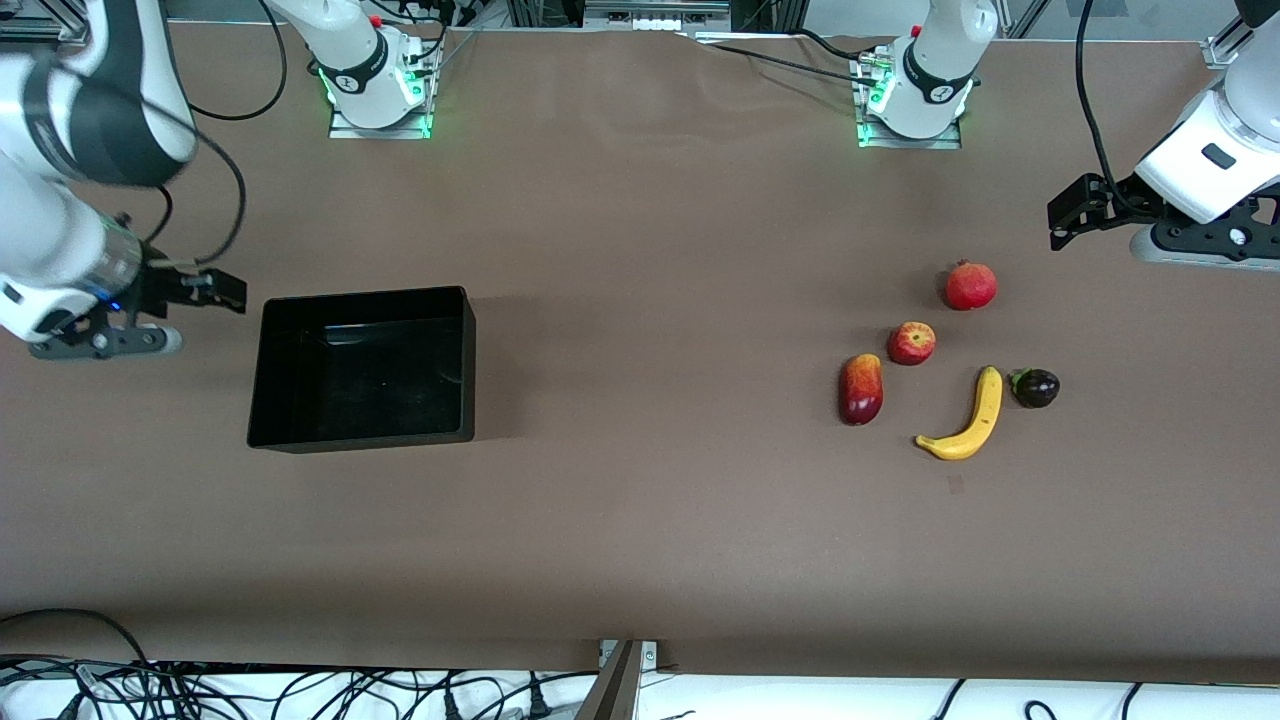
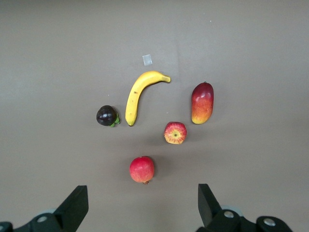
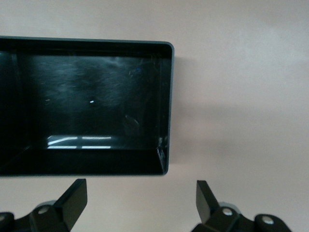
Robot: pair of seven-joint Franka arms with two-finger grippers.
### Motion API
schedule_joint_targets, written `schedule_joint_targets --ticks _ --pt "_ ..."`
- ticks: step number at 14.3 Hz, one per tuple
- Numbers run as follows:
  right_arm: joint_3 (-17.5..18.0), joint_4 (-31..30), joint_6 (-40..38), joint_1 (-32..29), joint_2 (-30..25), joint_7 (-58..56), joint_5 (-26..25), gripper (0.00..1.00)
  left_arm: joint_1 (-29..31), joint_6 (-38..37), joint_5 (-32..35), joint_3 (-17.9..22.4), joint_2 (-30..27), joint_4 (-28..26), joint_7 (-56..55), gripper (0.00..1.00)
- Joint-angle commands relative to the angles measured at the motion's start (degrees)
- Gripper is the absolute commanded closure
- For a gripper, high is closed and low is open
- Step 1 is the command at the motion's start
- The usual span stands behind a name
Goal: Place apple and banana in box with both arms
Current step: 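Reach the right gripper toward the black tray's rim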
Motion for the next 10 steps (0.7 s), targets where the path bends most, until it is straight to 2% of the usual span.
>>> schedule_joint_targets --ticks 1,5,8,10 --pt "-0.96 -1.53 7.01 -2.16 6.27 -0.30 0.45 0.00 -0.38 -1.38 -0.39 0.06 0.64 1.78 -0.23 0.00" --pt "-0.96 -2.67 13.69 -3.67 12.70 -2.32 5.11 0.00 -0.38 -1.47 -0.39 -0.12 0.64 1.70 0.03 0.00" --pt "-0.96 -7.41 21.34 -3.76 13.41 -2.24 5.20 0.00 -0.38 -1.47 -0.39 -0.12 0.64 1.78 -0.14 0.00" --pt "-0.96 -8.91 22.23 -3.76 13.50 -2.24 6.68 0.01 -0.38 -1.47 -0.39 -0.12 0.64 1.70 -0.14 0.00"
